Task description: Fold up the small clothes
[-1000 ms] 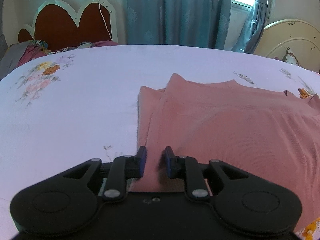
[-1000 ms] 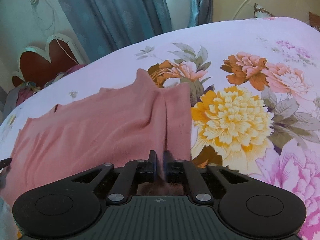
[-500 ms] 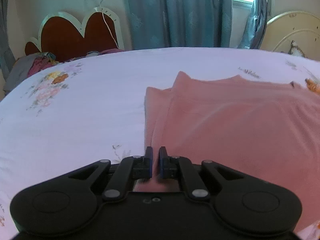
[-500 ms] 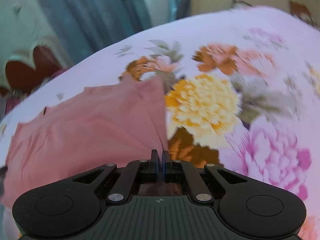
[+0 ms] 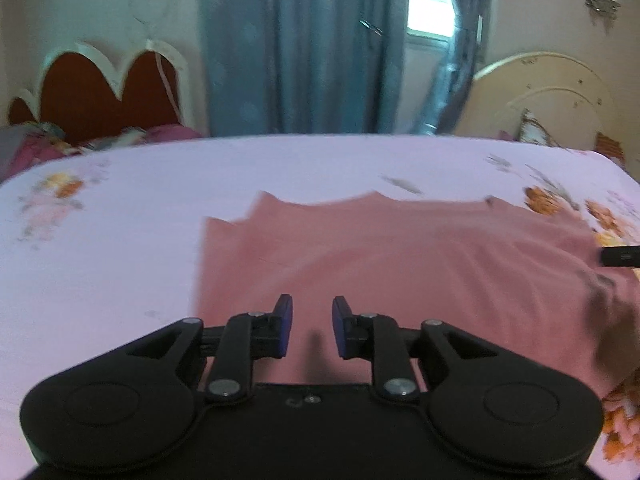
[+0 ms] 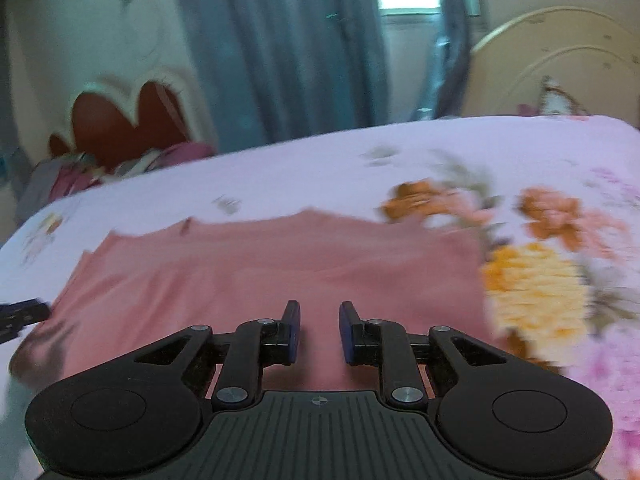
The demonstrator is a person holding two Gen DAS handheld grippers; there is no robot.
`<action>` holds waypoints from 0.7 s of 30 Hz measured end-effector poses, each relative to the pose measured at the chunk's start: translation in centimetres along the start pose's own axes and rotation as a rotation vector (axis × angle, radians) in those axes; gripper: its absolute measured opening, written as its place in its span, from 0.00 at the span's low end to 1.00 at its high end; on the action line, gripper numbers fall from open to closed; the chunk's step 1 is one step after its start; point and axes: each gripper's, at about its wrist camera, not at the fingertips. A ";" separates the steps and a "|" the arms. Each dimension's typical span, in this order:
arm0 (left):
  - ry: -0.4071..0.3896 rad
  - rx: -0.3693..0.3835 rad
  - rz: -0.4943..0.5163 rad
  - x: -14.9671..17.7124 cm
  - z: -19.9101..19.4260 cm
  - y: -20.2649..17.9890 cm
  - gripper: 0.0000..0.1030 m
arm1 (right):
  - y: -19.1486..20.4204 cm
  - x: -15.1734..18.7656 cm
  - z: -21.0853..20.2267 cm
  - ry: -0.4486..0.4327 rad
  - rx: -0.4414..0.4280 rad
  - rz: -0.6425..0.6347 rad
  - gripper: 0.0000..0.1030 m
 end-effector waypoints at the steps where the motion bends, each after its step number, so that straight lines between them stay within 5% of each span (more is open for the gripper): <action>1: 0.009 0.005 0.007 0.1 0.5 -0.6 0.21 | 1.1 0.1 0.8 0.008 -0.016 -0.013 0.20; 5: 0.080 0.001 0.032 0.9 3.0 -1.8 0.23 | 3.8 1.0 3.2 0.023 -0.021 -0.071 0.20; 9: 0.110 -0.032 0.013 1.8 3.7 -1.1 0.26 | 3.5 2.2 5.1 0.069 0.074 -0.131 0.21; 15: 0.118 -0.039 0.015 2.2 3.2 -0.5 0.27 | 1.7 2.9 2.5 0.011 0.082 -0.044 0.24; 17: 0.115 -0.041 0.017 2.3 2.7 -0.4 0.27 | 2.0 3.7 2.2 0.018 0.118 -0.073 0.40; 21: 0.106 -0.049 0.034 2.6 1.5 -0.4 0.27 | 2.5 5.2 0.2 -0.020 0.170 -0.082 0.41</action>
Point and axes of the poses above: each gripper's, at about its wrist camera, not at the fingertips, and z roughly the way its jaws point, y to its left, x to its underside, and after that the axes turned 4 degrees about -y, right-handed
